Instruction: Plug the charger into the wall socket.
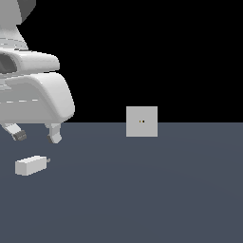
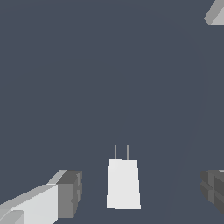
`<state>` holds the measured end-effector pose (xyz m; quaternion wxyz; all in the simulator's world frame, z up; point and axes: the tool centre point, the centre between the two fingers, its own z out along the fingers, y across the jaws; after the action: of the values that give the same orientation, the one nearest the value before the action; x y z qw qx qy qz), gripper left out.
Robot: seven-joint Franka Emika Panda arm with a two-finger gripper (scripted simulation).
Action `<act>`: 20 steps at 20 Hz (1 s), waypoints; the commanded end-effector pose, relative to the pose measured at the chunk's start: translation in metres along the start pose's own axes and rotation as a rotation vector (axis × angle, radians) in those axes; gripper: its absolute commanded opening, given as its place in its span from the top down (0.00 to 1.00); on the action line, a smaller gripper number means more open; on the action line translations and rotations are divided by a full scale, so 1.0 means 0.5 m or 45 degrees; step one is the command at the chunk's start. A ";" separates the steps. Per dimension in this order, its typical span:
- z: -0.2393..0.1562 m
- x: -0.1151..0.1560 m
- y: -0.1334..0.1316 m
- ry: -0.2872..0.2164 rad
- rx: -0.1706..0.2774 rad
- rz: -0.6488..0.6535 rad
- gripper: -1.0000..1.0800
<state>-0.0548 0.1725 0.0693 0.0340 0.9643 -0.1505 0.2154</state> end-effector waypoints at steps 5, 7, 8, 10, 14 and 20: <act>0.009 -0.008 -0.017 0.027 -0.007 0.019 0.04; 0.010 -0.009 -0.018 0.029 -0.008 0.021 0.04; 0.010 -0.010 -0.019 0.029 -0.008 0.021 0.04; 0.010 -0.010 -0.018 0.027 -0.007 0.018 0.04; 0.021 -0.016 -0.018 0.026 -0.008 0.019 0.04; 0.066 -0.037 -0.017 0.025 -0.008 0.021 0.04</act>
<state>-0.0546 0.1817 0.0390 0.0366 0.9607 -0.1586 0.2250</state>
